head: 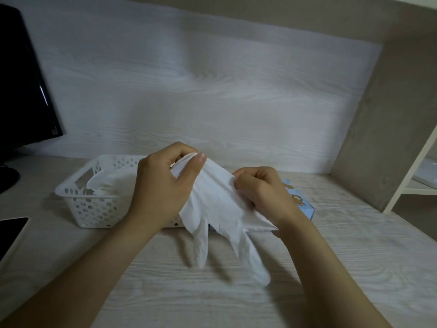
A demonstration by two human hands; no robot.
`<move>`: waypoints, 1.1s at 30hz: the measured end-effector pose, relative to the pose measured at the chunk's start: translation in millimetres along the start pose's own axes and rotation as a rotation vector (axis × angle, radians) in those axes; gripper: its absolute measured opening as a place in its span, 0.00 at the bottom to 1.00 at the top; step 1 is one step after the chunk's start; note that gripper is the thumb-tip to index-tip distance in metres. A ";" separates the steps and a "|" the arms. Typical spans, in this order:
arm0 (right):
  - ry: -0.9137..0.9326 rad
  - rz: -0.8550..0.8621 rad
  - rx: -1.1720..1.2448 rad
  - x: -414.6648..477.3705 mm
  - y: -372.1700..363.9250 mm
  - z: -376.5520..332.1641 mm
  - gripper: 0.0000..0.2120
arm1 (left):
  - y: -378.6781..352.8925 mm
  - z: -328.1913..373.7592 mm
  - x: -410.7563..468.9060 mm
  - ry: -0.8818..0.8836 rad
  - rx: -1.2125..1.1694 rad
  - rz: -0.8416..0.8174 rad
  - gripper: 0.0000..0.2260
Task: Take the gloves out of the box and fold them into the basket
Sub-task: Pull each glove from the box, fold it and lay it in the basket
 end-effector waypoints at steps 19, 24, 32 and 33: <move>0.053 0.346 -0.111 27.9 -31.3 -8.8 0.11 | 47.5 -38.5 42.0 0.286 0.135 0.015 0.19; 0.109 0.328 -0.314 55.7 -53.4 -15.2 0.10 | 61.7 -48.6 50.5 0.337 0.197 0.011 0.12; 0.294 0.167 -0.826 95.3 -86.6 -9.5 0.09 | 89.6 -88.1 65.4 0.425 0.438 -0.008 0.19; 0.290 0.157 -0.833 99.9 -86.9 -9.5 0.09 | 91.2 -90.8 66.2 0.437 0.460 -0.011 0.20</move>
Point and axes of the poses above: each hand's wrist, its own x-axis towards the middle knuckle, its own y-axis out of the back of the hand, z = x × y, the point moved 2 cm from there along x, towards the middle knuckle, and after that the axes turned 6 degrees about y, right-handed, at the moved point
